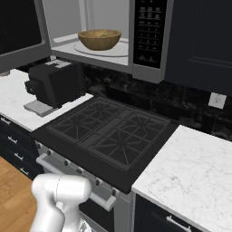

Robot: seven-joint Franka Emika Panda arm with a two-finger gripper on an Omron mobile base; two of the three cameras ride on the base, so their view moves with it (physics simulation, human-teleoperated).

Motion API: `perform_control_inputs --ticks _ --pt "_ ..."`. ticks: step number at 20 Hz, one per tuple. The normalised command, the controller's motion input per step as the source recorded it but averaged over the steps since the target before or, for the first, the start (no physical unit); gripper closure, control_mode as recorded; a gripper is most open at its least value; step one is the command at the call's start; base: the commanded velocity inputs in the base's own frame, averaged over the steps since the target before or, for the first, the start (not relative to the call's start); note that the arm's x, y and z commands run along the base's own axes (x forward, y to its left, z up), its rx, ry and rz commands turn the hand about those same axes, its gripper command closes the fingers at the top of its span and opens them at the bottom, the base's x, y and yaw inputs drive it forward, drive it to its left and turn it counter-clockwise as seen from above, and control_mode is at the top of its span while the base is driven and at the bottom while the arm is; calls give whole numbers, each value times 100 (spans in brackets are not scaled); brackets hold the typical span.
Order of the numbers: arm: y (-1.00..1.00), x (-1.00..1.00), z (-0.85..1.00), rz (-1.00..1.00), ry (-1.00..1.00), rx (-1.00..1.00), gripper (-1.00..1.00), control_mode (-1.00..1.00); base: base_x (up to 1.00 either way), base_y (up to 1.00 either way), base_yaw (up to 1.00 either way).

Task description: Pick the lime from the sink and place it in the bowl. Then pick the bowl and place it in the microwave. Then close the microwave door and press the start button.

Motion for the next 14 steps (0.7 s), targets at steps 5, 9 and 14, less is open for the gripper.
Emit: perform_control_inputs --ticks 5,9,14 --pt "92 0 -28 -9 -6 -1 -100 -100 0 0 0" --pt "97 0 -24 -11 0 -1 -100 -100 0 0 0" --pt "100 7 -22 -16 0 -11 -100 -100 0 0 0"
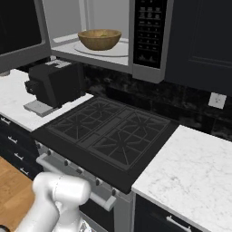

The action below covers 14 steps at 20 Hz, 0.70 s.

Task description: Pick the lime from the sink and place it in the bowl. Then pick the bowl and place it in the microwave. Then close the microwave door and press the start button.

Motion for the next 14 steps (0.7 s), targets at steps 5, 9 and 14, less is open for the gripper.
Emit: perform_control_inputs --ticks 5,9,14 --pt "100 28 -25 -19 0 -10 -100 -100 0 0 0" --pt "92 55 -30 -15 0 -9 -100 -100 0 0 0" --pt "100 63 -33 -13 0 -12 -100 -100 0 0 0"
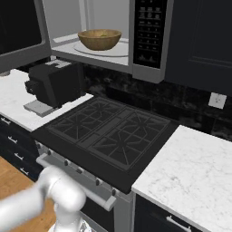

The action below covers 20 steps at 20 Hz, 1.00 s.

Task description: Pick the lime from the sink and place it in the bowl. Then pick the bowl and place it in the microwave. Then close the microwave door and press the start button.

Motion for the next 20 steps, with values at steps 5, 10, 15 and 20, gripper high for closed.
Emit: perform_control_inputs --ticks 5,10,15,20 --pt "91 59 -27 -11 0 -6 -100 -100 0 0 0" --pt "60 53 -14 -5 0 0 -100 -100 0 0 0" --pt "0 24 1 0 -6 0 -100 -100 0 0 0" --pt "-2 5 13 0 -21 1 -100 -100 0 0 0"
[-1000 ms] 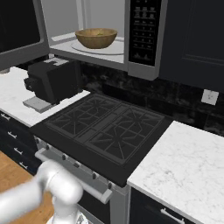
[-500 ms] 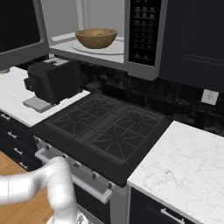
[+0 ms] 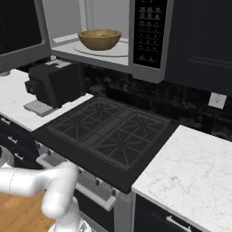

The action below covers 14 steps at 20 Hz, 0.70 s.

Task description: Pick the lime from the sink and place it in the bowl. Then pick the bowl and place it in the microwave. Then close the microwave door and press the start button.

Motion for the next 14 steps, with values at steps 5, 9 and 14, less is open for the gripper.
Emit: perform_control_inputs --ticks 5,9,14 --pt "5 -17 17 0 -14 27 -100 -100 0 0 0" --pt "13 -80 -5 -38 0 46 -100 -100 0 0 0" --pt "22 -63 -19 -73 0 48 -100 -100 0 0 0"
